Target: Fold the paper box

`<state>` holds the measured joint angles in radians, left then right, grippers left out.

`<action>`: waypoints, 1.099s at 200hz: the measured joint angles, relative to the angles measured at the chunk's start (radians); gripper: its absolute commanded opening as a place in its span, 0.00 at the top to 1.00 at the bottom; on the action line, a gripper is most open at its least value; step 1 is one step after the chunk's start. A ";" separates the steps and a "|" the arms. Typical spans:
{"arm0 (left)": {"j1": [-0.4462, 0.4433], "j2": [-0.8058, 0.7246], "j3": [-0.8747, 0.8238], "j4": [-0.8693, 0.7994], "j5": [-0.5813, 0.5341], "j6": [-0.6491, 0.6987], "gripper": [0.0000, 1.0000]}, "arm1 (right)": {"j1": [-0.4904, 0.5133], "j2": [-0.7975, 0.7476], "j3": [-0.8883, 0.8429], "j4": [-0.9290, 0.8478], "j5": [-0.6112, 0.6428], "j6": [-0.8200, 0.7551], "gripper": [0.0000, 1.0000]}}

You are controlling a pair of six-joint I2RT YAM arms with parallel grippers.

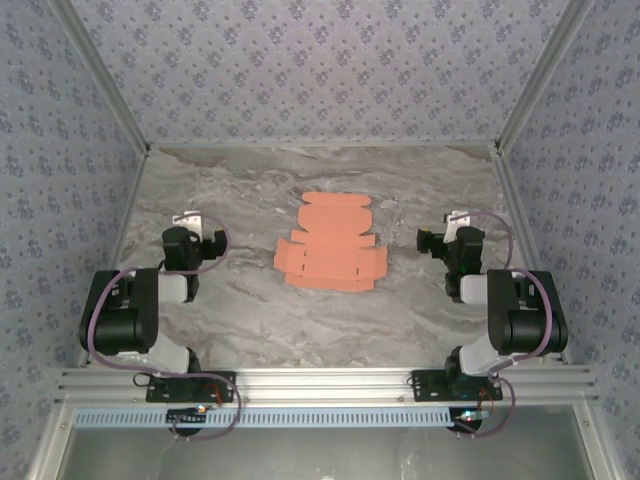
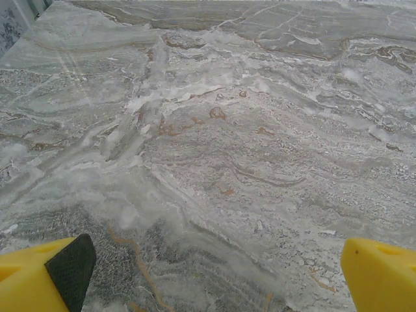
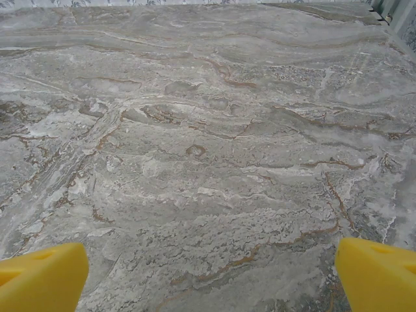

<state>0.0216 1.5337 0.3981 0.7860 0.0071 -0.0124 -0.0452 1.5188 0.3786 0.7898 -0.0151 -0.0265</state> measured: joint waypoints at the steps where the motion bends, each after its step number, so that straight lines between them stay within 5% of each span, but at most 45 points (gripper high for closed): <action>1: 0.000 0.000 0.000 0.000 0.000 0.000 0.01 | 0.000 0.000 0.000 0.000 0.000 0.000 0.00; 189: 0.003 0.000 0.000 -0.001 0.001 0.000 0.01 | -0.001 0.000 0.000 0.000 0.006 0.005 0.00; 220: -0.015 -0.072 0.026 -0.137 -0.011 0.003 0.01 | -0.005 -0.122 -0.004 -0.100 0.078 0.041 0.00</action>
<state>0.0067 1.4620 0.4244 0.6495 -0.0040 -0.0093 -0.0498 1.3968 0.3748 0.6899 0.0628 0.0143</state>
